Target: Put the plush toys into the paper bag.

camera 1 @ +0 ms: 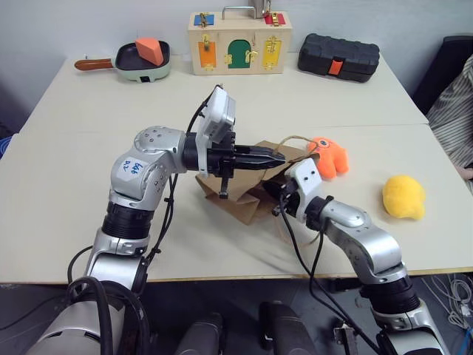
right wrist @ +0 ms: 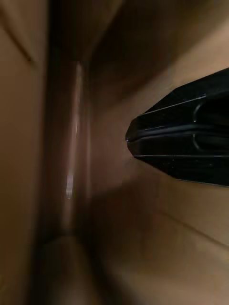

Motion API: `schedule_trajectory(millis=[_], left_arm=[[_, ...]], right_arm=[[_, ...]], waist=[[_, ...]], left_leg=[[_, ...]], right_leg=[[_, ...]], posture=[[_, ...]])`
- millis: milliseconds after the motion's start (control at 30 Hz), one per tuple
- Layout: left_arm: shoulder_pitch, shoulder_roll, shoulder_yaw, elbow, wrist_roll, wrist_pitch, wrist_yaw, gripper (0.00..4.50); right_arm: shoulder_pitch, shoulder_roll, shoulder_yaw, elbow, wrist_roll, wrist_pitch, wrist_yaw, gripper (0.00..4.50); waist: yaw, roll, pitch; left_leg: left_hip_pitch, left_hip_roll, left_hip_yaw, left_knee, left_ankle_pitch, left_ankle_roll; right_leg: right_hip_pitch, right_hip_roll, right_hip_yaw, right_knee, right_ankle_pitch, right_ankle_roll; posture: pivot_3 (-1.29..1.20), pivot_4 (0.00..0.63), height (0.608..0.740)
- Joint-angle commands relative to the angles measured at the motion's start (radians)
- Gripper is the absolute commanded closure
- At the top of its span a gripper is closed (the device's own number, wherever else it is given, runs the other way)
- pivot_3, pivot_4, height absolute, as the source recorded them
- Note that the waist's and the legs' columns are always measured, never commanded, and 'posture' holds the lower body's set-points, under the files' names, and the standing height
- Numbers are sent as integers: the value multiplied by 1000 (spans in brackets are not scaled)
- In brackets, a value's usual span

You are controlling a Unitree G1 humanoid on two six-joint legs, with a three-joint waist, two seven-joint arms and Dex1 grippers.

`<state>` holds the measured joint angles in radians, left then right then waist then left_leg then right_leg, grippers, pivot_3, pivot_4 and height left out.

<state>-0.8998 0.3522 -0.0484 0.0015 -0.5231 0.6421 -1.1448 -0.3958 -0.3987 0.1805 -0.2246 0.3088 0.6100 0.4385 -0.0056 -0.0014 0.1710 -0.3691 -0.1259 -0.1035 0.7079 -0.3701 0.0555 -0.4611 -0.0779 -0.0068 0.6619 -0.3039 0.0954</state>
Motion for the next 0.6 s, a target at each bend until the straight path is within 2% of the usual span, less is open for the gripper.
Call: schedule_trajectory(millis=[33, 300, 433, 500, 600], left_arm=[[-33, -9, 43, -55, -73, 41, 37, 4500], [-62, -21, 69, -34, -122, 76, 102, 4500], [-52, -24, 49, -46, -128, 67, 94, 4500], [-45, -18, 33, -49, -122, 53, 76, 4500], [-17, -19, 10, -65, -112, 32, 65, 4500]], right_arm=[[-23, -22, 39, -5, -59, -36, 31, 4485], [-69, -116, 138, 67, -208, -120, 145, 4485], [-154, -179, 245, 125, -335, -219, 243, 4485], [-196, -180, 267, 155, -361, -247, 281, 4485], [-274, -113, 237, 214, -319, -225, 317, 4485]], waist=[[0, 0, 0], [1, 0, 0], [0, 0, 0], [-2, 0, 0], [-6, 0, 0]], left_leg=[[0, 0, 0, 0, 0, 0], [0, 0, 0, 1, 0, 0], [0, 0, 0, 1, 0, 0], [0, 0, 1, 1, 0, 0], [0, 0, 1, 1, 0, 0]], right_leg=[[0, 0, 0, 0, 0, 0], [0, 0, 0, 0, 0, 0], [0, 0, 0, -1, 0, 0], [0, 0, 0, -1, 0, 0], [0, 0, 0, -1, 0, 0]], posture=[[0, 150, 740], [0, 150, 740], [0, 150, 740], [0, 150, 740], [0, 150, 740]])
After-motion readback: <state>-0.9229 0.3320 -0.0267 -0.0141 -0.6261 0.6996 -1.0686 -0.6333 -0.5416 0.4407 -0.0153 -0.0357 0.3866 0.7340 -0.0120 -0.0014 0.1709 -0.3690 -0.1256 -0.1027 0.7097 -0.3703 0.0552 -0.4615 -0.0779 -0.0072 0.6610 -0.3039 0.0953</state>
